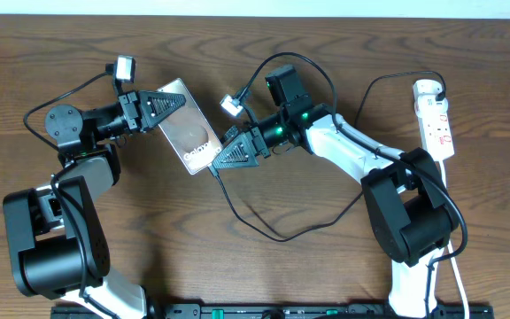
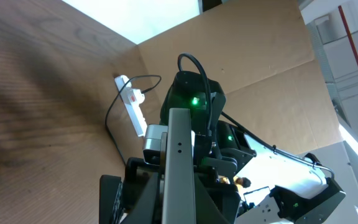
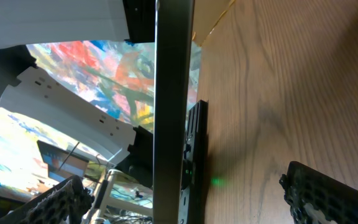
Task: Plug charger to phone and switch on socket
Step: 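Release the plug and pull the right gripper back from the phone, then lower the held phone flat onto the table with the left gripper, then open the left gripper and release the phone on the table, then move the right gripper over to the white power strip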
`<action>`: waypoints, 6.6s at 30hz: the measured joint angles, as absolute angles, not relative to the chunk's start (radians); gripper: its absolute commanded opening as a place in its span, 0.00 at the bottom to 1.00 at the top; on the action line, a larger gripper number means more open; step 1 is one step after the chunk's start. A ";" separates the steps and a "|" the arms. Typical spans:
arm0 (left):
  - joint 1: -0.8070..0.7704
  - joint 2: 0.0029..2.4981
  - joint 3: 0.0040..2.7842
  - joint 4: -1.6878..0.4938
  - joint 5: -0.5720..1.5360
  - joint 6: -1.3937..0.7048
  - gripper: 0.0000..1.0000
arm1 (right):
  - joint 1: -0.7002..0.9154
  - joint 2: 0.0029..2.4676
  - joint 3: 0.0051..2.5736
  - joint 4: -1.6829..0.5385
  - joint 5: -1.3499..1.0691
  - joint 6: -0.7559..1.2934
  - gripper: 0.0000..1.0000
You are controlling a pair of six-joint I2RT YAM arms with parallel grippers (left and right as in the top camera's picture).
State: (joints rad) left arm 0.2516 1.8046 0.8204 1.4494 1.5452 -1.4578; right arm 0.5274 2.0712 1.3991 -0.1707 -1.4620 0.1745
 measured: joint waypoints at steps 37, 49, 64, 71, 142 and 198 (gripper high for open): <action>0.546 1.805 0.676 1.324 1.531 -1.327 0.07 | 0.401 2.071 1.399 -0.490 -0.636 0.307 0.99; 0.546 1.803 0.556 0.738 1.324 -1.009 0.07 | 0.345 1.977 1.399 -0.526 -0.519 0.304 0.99; 0.546 1.803 0.551 0.361 0.942 -0.804 0.07 | 0.345 1.931 1.400 -0.558 -0.500 0.291 0.99; 0.546 1.799 0.552 0.350 0.936 -0.803 0.07 | 0.345 1.931 1.400 -0.559 -0.500 0.285 0.99; 0.540 1.554 0.661 -0.266 0.640 -0.732 0.81 | 0.345 1.931 1.400 -0.565 -0.477 0.278 0.99; -0.102 1.373 0.988 -0.308 0.161 -0.387 0.92 | -0.072 1.931 2.002 -1.179 -0.005 0.116 0.99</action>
State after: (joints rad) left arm -0.1017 1.3731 0.9878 -0.3080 0.1608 -0.3870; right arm -0.0719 1.9308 2.0018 -1.1793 -0.0051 0.1162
